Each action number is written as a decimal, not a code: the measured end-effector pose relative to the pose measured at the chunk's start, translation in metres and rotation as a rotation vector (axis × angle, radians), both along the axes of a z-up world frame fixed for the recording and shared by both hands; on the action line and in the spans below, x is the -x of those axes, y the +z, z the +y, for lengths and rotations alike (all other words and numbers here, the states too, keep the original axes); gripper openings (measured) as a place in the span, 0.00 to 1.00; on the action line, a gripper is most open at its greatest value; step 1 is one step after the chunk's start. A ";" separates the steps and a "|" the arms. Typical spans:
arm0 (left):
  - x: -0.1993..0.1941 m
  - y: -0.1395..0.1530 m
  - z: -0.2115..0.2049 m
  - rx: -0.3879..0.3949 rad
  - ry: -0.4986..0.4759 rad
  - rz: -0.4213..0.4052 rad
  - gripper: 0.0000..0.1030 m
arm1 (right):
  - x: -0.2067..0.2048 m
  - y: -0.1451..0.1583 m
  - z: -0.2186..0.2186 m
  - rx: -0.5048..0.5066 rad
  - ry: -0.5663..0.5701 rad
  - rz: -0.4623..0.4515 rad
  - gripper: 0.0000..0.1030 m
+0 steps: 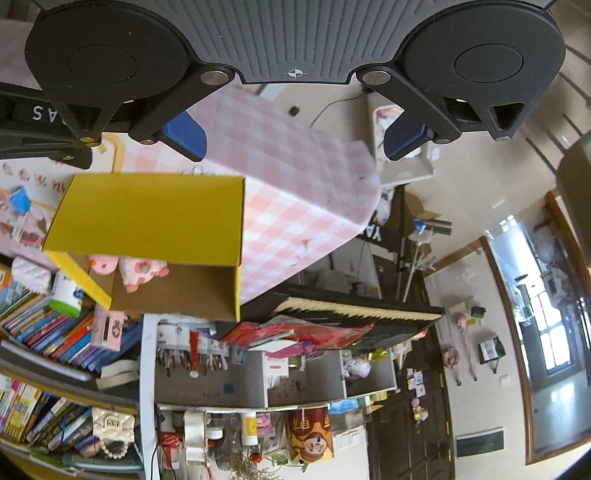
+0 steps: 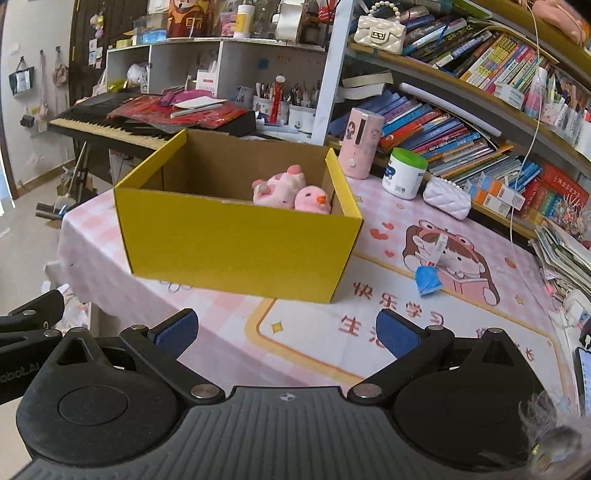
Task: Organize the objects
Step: 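Withdraw both open tools from the box toward the blue bag and white box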
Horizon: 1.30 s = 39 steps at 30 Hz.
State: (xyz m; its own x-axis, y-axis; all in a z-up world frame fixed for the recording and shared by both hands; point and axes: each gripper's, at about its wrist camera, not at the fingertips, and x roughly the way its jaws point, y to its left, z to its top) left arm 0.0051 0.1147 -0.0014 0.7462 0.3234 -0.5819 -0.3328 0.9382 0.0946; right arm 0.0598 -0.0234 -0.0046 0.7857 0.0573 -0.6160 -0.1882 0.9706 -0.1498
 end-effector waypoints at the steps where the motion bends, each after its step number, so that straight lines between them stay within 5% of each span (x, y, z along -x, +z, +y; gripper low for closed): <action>1: 0.002 -0.001 0.000 -0.005 0.002 0.007 1.00 | 0.002 -0.001 0.000 -0.001 -0.001 0.004 1.00; 17: 0.033 -0.010 -0.010 -0.061 0.008 0.052 1.00 | 0.042 -0.014 -0.006 0.011 -0.030 0.043 1.00; 39: 0.005 -0.014 -0.079 -0.060 -0.221 0.067 1.00 | 0.043 -0.019 -0.084 -0.002 -0.246 0.071 1.00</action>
State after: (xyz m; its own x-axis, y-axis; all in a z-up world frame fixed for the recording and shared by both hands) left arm 0.0005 0.0359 -0.0156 0.7632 0.1918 -0.6170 -0.1110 0.9797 0.1671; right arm 0.0164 -0.1072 -0.0240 0.7310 -0.1291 -0.6700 0.0439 0.9888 -0.1426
